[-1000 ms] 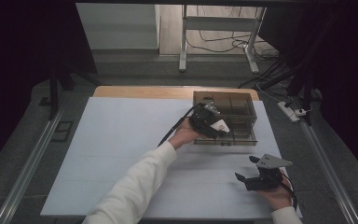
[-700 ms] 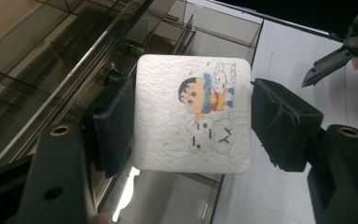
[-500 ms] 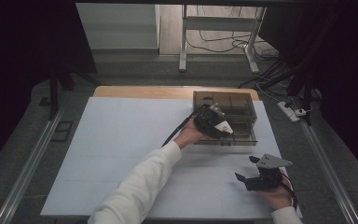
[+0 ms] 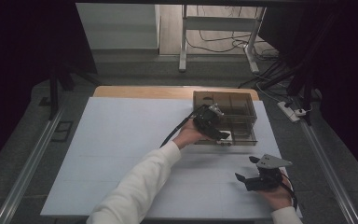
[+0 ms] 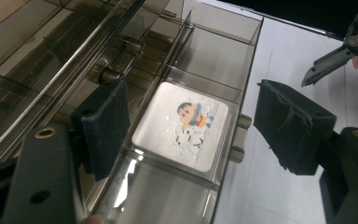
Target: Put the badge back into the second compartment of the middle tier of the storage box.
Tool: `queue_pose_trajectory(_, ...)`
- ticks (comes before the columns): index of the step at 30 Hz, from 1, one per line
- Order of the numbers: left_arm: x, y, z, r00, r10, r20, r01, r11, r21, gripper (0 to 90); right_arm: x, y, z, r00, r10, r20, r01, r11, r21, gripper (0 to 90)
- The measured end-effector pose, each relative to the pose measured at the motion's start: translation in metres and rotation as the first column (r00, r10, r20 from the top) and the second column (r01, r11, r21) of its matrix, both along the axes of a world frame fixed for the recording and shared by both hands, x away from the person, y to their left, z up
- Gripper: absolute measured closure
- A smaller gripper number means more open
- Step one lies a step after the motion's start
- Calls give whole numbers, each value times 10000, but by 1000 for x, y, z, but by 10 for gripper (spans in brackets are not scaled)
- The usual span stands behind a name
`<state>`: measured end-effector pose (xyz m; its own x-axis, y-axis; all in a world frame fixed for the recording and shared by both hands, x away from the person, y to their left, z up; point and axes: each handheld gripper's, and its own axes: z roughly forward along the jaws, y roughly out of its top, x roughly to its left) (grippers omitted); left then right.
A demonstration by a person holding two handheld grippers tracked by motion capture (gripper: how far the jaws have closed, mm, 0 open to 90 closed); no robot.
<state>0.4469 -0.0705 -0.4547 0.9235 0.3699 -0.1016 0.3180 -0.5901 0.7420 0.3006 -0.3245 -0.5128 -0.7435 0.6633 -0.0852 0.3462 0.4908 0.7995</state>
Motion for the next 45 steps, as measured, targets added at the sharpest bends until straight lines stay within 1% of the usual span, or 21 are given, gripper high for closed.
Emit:
queue_pose_trajectory(2,-2,4,2,10000,70,-21,-70,9999,-153,264,0,0,0,10000,16,-10,-16,10000,27,113)
queue_pose_trajectory(4,-4,7,2,10000,98,-18,-98,9998,-182,263,0,0,0,10000,26,4,-26,10000,18,113)
queue_pose_trajectory(7,-8,12,3,9997,234,41,-234,9997,-51,258,0,0,0,10000,56,30,-56,10000,23,113)
queue_pose_trajectory(8,-10,15,3,9996,275,38,-274,9996,-84,258,0,0,0,10000,53,35,-53,10000,34,113)
queue_pose_trajectory(10,-14,20,5,9993,352,140,-351,9993,-89,258,0,0,0,10000,41,37,-42,10000,24,113)
queue_pose_trajectory(12,-18,25,7,9986,391,360,-393,9992,26,258,-1,0,1,10000,6,56,-6,10000,-30,113)
queue_pose_trajectory(17,-29,39,11,9977,438,514,-427,9988,-241,258,-1,0,1,10000,-3,75,3,10000,-43,113)
queue_pose_trajectory(22,-43,56,15,9960,510,739,-487,9983,-317,258,-1,0,1,10000,18,75,-17,10000,-31,113)
queue_pose_trajectory(24,-48,65,15,9951,582,802,-552,9977,-381,258,-1,0,1,9999,26,114,-25,10000,-40,113)
queue_pose_trajectory(26,-53,75,15,9936,763,832,-745,9969,-248,258,-1,0,1,9999,-2,123,2,10000,-64,113)
queue_pose_trajectory(29,-60,90,12,9918,1012,776,-988,9945,-336,258,-1,0,1,9999,16,101,-15,10000,-61,113)
queue_pose_trajectory(31,-65,101,9,9898,1224,731,-1203,9922,-331,258,-2,0,1,9999,39,123,-39,10000,-52,113)
queue_pose_trajectory(35,-78,124,3,9859,1530,671,-1501,9876,-465,258,-2,1,2,9999,45,124,-45,10000,-50,113)
queue_pose_trajectory(40,-96,152,-5,9798,1870,703,-1845,9820,-405,258,-1,1,2,9999,46,141,-45,10000,-57,113)
queue_pose_trajectory(45,-114,179,-13,9738,2188,624,-2164,9754,-425,257,-2,1,2,9999,44,127,-44,10000,-48,113)
